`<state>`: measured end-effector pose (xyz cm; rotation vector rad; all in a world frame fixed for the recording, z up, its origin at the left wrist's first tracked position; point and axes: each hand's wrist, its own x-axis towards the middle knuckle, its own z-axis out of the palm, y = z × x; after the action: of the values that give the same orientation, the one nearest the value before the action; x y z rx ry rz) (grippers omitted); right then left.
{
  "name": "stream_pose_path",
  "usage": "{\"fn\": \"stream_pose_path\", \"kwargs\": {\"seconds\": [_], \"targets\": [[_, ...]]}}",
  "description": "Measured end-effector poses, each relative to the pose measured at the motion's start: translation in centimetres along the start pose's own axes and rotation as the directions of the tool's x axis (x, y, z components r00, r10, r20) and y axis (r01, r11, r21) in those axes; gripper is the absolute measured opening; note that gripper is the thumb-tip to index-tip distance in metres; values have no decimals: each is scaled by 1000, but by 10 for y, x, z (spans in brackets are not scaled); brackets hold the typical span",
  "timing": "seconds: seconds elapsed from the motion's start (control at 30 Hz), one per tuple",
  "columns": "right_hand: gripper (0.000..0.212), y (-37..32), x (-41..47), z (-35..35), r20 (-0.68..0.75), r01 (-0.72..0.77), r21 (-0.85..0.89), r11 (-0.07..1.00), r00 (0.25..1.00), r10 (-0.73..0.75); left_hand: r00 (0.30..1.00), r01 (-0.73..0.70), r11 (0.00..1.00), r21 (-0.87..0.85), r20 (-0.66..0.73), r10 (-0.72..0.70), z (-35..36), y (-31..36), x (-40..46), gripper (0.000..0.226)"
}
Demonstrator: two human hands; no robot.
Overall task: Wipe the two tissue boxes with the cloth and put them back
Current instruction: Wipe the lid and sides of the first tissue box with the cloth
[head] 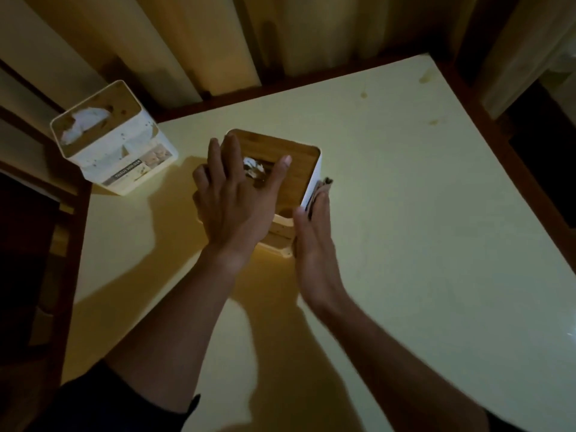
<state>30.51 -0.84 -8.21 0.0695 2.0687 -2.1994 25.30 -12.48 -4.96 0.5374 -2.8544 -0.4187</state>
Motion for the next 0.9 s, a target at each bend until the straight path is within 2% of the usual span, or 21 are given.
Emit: {"fn": "stream_pose_path", "kwargs": {"seconds": [0.13,0.17,0.27,0.33,0.43,0.53,0.6,0.7,0.8,0.9], "targets": [[116,-12,57,-12,1,-114,-7,993,994,114,1000,8,1000,26,-10,-8,-1,5,0,97],[115,-18,58,-12,-6,-91,-8,996,996,91,1000,19,999,29,-3,-19,0,5,2,97],[86,-28,23,-5,10,54,39,998,998,-54,999,51,998,19,15,-52,1,8,4,95],[78,-14,-15,1,55,131,54,990,989,-134,998,67,998,18,11,-67,2,10,4,93],[79,12,-38,2,86,69,19,997,994,-70,999,53,998,22,-11,-53,1,10,2,92],[101,9,8,-8,37,-56,-80,995,998,59,999,51,998,29,1,-51,2,9,2,91],[109,-4,41,-15,40,-84,-43,996,996,86,999,48,998,27,8,-49,2,8,2,90],[94,-28,46,-14,48,21,41,999,999,-23,999,41,999,10,11,-41,1,7,4,89],[82,-25,4,-6,59,143,52,988,988,-146,997,70,998,4,19,-70,1,9,5,90],[77,5,-37,3,86,114,65,991,989,-120,998,58,998,15,8,-58,1,10,4,88]]}}
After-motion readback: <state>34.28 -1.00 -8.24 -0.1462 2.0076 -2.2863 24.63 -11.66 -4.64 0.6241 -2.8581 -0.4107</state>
